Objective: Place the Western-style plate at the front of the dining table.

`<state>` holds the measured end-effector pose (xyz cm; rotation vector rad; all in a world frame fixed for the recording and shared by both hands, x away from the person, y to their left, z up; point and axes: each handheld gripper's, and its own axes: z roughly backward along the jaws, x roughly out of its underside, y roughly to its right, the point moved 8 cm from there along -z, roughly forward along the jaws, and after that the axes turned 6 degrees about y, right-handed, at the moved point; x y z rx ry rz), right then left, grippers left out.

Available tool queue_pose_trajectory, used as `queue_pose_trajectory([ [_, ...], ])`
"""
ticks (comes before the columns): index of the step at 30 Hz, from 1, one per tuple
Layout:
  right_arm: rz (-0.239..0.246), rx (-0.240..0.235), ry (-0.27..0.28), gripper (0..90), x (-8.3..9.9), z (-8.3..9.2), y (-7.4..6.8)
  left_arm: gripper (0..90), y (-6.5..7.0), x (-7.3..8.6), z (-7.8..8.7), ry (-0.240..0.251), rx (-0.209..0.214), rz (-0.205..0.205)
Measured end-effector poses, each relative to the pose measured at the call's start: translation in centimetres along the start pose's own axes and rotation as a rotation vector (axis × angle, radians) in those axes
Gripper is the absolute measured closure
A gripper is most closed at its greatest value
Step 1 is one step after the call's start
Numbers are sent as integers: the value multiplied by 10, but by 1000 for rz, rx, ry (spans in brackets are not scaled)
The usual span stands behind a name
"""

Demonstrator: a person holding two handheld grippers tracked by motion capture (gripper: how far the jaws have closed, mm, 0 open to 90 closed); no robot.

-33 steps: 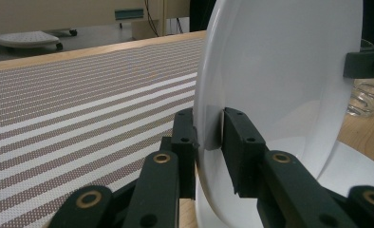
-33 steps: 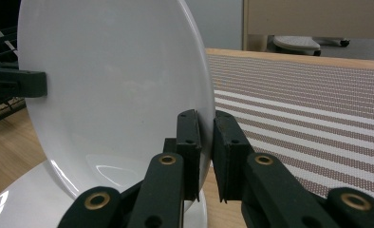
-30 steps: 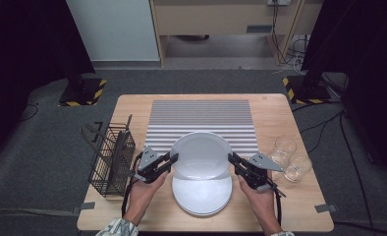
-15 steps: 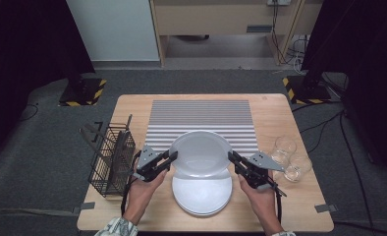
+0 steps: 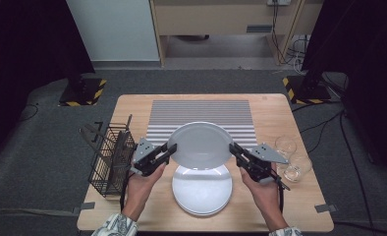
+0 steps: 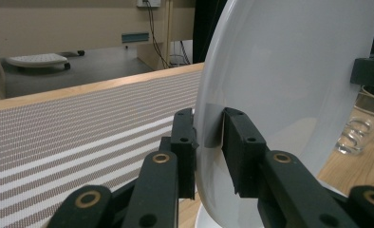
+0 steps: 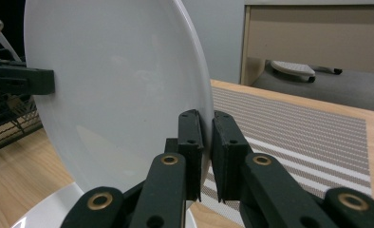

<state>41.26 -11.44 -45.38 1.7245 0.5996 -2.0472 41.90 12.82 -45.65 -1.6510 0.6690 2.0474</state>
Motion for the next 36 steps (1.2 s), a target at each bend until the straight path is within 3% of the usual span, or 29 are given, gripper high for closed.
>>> queue_pose_trajectory([
  [18,14,27,-4,827,-43,-7,9,720,-5,-43,-12,23,-28,15],
  [27,0,41,20,824,-65,-8,15,717,-1,-72,-16,41,-46,-2],
  [36,-8,49,31,824,-90,-16,22,706,-9,-100,-28,56,-67,3],
])
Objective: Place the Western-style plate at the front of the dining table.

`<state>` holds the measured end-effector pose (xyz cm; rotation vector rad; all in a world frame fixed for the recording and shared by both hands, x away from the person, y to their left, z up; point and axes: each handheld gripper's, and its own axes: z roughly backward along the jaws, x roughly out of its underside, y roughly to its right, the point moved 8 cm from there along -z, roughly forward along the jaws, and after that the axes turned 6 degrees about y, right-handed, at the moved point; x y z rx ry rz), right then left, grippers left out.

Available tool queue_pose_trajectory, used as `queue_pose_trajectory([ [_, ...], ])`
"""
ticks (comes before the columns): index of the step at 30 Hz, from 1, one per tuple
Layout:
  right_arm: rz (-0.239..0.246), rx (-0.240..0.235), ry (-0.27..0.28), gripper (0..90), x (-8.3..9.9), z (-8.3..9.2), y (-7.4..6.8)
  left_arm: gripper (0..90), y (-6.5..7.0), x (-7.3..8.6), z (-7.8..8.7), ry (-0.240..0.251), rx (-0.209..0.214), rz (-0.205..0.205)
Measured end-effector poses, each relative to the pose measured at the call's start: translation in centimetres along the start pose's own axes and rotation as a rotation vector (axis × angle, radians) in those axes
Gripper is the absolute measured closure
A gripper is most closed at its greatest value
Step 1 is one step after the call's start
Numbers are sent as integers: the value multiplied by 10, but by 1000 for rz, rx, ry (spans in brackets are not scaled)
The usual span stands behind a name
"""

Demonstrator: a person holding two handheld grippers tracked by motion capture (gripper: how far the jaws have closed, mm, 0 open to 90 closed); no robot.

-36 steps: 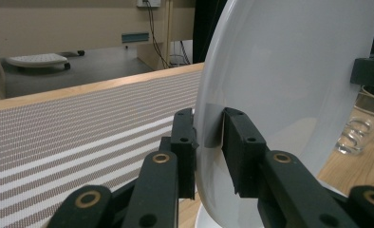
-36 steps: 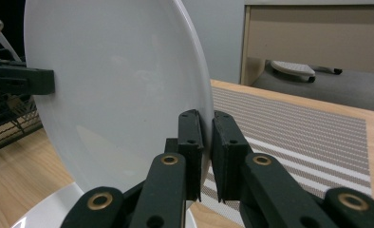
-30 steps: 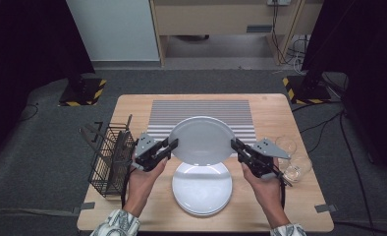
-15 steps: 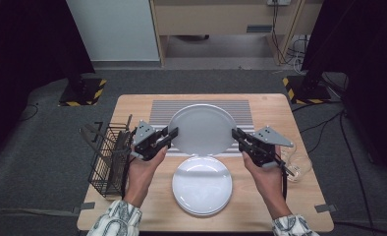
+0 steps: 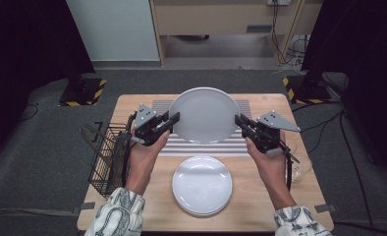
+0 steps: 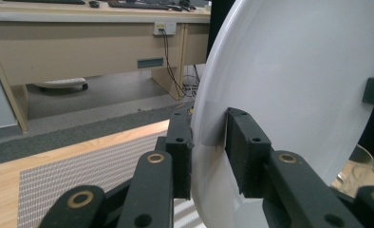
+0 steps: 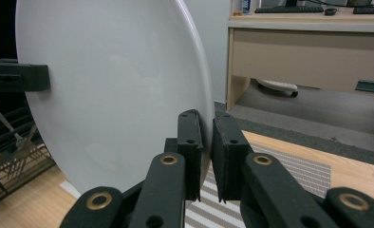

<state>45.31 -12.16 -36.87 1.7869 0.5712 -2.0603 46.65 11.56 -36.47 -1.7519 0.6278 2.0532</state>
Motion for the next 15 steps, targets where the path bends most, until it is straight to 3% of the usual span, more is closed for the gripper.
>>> queue_pose_trajectory([
  [7,-3,9,21,820,-22,-8,7,715,0,-23,-4,18,-4,-26],
  [15,20,10,10,817,-30,-15,8,715,-4,-22,-6,13,-17,-9],
])
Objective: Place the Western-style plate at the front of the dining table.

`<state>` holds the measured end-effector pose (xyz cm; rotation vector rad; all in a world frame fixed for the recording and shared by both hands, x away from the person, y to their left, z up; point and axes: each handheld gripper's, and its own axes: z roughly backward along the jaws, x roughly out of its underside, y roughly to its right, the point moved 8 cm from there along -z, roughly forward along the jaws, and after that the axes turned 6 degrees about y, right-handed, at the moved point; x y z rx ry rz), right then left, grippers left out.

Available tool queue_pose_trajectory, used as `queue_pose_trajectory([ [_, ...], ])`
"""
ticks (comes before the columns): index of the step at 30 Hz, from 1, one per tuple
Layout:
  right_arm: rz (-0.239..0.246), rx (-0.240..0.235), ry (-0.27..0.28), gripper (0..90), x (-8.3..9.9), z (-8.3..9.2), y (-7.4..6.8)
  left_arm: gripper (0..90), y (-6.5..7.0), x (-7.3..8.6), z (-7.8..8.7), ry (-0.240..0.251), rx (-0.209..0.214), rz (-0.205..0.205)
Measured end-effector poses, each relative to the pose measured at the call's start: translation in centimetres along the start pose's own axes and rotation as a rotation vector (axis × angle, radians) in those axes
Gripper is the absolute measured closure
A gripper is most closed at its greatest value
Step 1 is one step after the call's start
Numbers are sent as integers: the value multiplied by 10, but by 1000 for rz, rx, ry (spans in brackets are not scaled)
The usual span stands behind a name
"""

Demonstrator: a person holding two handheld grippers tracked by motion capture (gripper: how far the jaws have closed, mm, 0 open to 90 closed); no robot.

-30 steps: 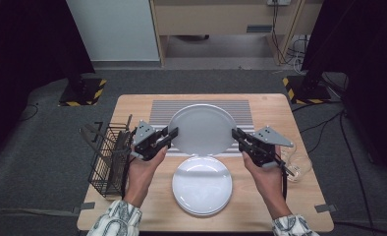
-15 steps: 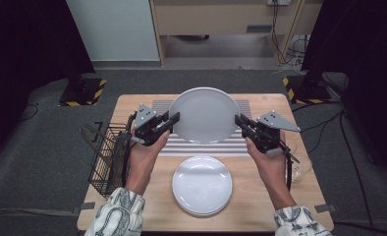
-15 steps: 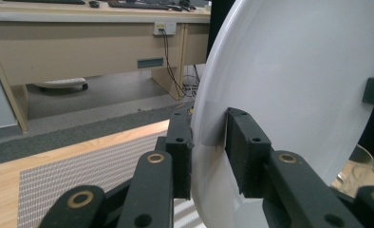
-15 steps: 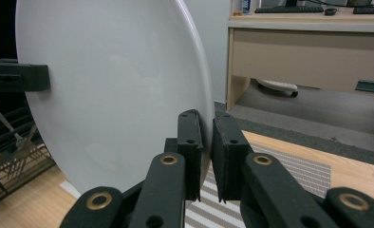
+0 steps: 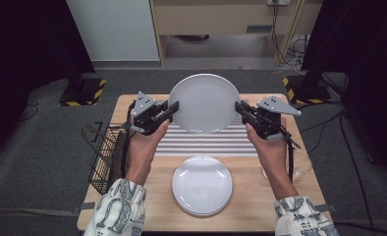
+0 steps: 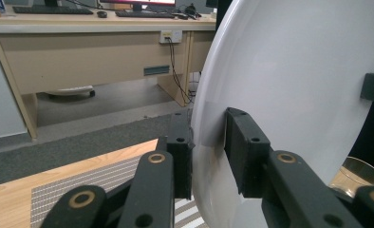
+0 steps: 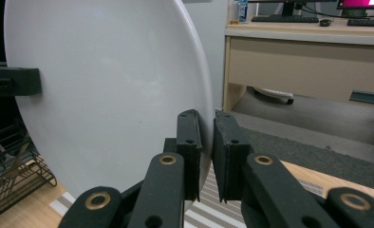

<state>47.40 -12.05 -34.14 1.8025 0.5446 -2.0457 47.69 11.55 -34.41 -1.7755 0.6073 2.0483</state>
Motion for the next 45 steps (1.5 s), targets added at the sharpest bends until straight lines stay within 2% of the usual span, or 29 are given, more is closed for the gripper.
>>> queue_pose_trajectory([
  [3,-1,4,-6,817,2,-4,1,711,-4,5,-5,-6,-4,14],
  [7,-9,8,-27,816,12,-15,5,708,-10,14,-13,-18,-21,18],
  [17,-6,25,-89,812,37,-42,20,710,-25,45,-38,-48,-27,76],
  [23,-32,31,-112,813,50,-56,25,699,-36,60,-52,-61,-50,92],
  [31,-56,42,-143,810,67,-74,33,699,-46,68,-66,-90,-58,98],
  [36,-70,42,-143,809,67,-79,37,698,-48,64,-71,-91,-69,99],
  [39,-84,50,-146,806,68,-82,40,698,-48,65,-76,-101,-81,84],
  [45,-110,57,-182,803,83,-94,47,700,-56,76,-86,-130,-92,96],
])
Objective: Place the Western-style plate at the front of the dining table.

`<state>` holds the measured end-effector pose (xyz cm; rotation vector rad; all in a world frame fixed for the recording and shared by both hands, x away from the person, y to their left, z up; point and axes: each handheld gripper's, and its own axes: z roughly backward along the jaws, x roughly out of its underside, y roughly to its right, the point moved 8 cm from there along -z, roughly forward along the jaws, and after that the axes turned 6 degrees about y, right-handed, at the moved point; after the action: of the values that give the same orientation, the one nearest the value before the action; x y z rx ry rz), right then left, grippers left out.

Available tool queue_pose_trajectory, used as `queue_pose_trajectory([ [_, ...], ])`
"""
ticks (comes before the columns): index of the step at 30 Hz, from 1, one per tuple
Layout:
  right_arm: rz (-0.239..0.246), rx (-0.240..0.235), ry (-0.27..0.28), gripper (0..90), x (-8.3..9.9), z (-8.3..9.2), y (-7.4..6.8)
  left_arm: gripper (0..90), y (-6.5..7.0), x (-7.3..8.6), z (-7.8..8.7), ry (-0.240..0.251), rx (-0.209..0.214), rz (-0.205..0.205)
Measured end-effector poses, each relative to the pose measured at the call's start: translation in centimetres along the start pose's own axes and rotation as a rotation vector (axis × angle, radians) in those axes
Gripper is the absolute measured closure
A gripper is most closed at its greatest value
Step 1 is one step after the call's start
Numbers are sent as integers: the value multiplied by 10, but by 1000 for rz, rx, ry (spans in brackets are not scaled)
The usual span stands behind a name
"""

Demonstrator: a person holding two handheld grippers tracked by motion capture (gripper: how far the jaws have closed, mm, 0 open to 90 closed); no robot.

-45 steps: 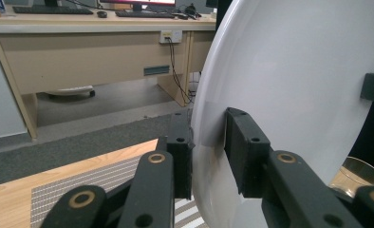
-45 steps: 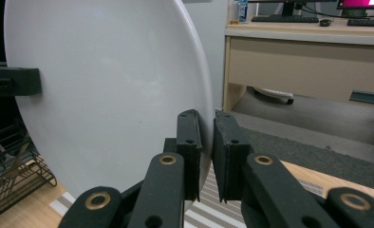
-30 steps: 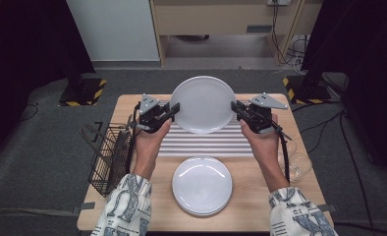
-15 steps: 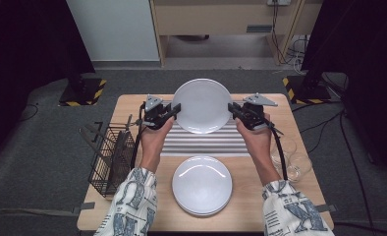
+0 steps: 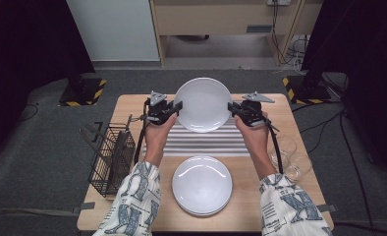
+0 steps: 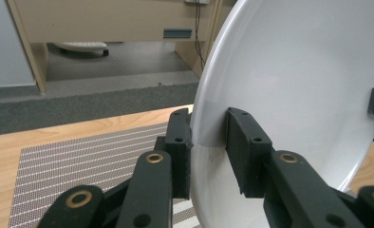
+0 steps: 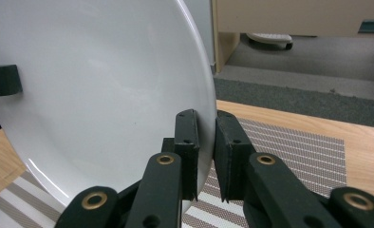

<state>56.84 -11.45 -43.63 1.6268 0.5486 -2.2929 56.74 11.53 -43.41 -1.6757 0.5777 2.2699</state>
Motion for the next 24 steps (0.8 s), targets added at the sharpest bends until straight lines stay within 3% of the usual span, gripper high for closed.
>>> queue_pose_trajectory([
  [24,-64,24,-124,793,41,-52,16,700,-27,35,-37,-92,-39,46],
])
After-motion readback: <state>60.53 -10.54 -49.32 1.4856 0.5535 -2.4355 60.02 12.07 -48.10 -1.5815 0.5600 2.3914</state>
